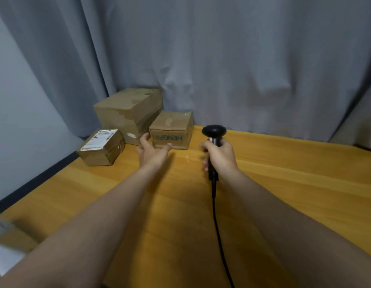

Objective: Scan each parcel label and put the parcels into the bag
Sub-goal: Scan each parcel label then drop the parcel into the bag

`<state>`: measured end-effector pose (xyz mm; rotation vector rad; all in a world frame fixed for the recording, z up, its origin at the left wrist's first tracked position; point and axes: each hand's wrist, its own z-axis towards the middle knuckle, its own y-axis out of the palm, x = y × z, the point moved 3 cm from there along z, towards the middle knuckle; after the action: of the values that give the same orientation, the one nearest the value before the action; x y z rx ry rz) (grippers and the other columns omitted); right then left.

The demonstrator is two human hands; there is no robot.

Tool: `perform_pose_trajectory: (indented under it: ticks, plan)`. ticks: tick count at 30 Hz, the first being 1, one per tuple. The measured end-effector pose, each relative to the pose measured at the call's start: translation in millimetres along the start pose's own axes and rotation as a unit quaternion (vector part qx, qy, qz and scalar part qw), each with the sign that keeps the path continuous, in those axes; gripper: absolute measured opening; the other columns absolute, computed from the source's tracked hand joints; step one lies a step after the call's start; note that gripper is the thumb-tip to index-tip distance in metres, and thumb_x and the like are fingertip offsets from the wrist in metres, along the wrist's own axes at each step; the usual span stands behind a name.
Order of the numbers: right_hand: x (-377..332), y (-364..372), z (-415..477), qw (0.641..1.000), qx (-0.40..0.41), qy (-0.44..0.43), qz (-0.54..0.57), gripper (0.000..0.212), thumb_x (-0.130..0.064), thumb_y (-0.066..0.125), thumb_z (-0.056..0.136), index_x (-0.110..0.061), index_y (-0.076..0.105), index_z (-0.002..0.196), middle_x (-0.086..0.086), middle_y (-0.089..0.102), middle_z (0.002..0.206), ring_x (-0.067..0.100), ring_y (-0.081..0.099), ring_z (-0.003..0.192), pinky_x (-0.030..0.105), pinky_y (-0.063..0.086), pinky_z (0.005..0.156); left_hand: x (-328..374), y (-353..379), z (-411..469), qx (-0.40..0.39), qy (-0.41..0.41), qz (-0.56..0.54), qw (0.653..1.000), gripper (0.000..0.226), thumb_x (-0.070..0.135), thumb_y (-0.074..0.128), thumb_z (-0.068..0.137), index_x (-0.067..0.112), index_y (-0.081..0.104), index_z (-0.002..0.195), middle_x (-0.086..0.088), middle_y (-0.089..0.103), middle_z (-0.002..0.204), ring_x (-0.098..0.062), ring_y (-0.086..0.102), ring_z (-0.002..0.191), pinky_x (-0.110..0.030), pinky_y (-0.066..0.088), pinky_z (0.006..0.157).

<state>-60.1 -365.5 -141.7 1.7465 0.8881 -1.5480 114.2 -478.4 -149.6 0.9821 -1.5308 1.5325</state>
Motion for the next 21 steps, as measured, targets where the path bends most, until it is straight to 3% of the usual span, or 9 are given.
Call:
perform_pose_trajectory:
  ticks: [3, 7, 10, 13, 18, 21]
  plan:
    - [25, 14, 22, 0.999, -0.006, 0.018, 0.034, 0.018, -0.023, 0.067, 0.097, -0.012, 0.066, 0.112, 0.01, 0.058, 0.063, 0.021, 0.055, 0.047, 0.028, 0.047, 0.043, -21, 18, 17, 0.039, -0.016, -0.062, 0.997, 0.093, 0.039, 0.08, 0.087, 0.033, 0.019, 0.158, -0.008, 0.025, 0.164, -0.036, 0.036, 0.146, -0.047, 0.032, 0.116]
    - [38, 33, 49, 0.996, -0.011, 0.019, 0.086, 0.02, -0.024, 0.068, 0.096, -0.011, 0.068, 0.111, 0.007, 0.061, 0.058, 0.021, 0.057, 0.047, 0.029, 0.049, 0.047, -32, 26, 42, 0.044, 0.03, -0.08, 0.995, 0.092, 0.03, 0.081, 0.087, 0.032, 0.022, 0.157, -0.004, 0.037, 0.161, -0.027, 0.037, 0.147, -0.045, 0.031, 0.121]
    - [39, 38, 65, 0.987, -0.021, 0.009, 0.161, 0.017, -0.026, 0.069, 0.097, -0.016, 0.069, 0.111, 0.006, 0.066, 0.063, 0.023, 0.062, 0.055, 0.038, 0.055, 0.057, -33, 25, 57, 0.033, 0.032, -0.104, 0.994, 0.089, 0.021, 0.076, 0.092, 0.03, 0.019, 0.16, -0.004, 0.039, 0.162, -0.024, 0.039, 0.147, -0.044, 0.03, 0.12]
    - [45, 45, 71, 0.969, -0.068, -0.009, 0.236, 0.019, -0.02, 0.064, 0.1, -0.012, 0.072, 0.115, 0.011, 0.07, 0.079, 0.021, 0.066, 0.061, 0.039, 0.059, 0.056, -41, 25, 69, 0.037, 0.054, -0.1, 0.993, 0.084, 0.014, 0.072, 0.094, 0.03, 0.022, 0.159, 0.0, 0.044, 0.159, -0.021, 0.041, 0.146, -0.043, 0.031, 0.12]
    - [52, 54, 78, 0.967, -0.158, -0.043, 0.194, 0.029, -0.028, 0.066, 0.086, -0.014, 0.071, 0.111, 0.012, 0.065, 0.075, 0.026, 0.066, 0.069, 0.043, 0.061, 0.064, -47, 26, 75, 0.035, 0.063, -0.109, 0.991, 0.082, 0.005, 0.067, 0.095, 0.03, 0.022, 0.159, -0.001, 0.046, 0.157, -0.019, 0.045, 0.142, -0.031, 0.035, 0.108]
    - [56, 55, 81, 0.967, -0.169, -0.041, 0.186, 0.031, -0.028, 0.066, 0.084, -0.015, 0.071, 0.112, 0.01, 0.064, 0.074, 0.023, 0.067, 0.071, 0.048, 0.062, 0.071, -46, 29, 73, 0.025, 0.075, -0.092, 0.993, 0.08, 0.006, 0.066, 0.095, 0.028, 0.022, 0.159, -0.001, 0.048, 0.155, -0.019, 0.048, 0.139, -0.03, 0.035, 0.105]
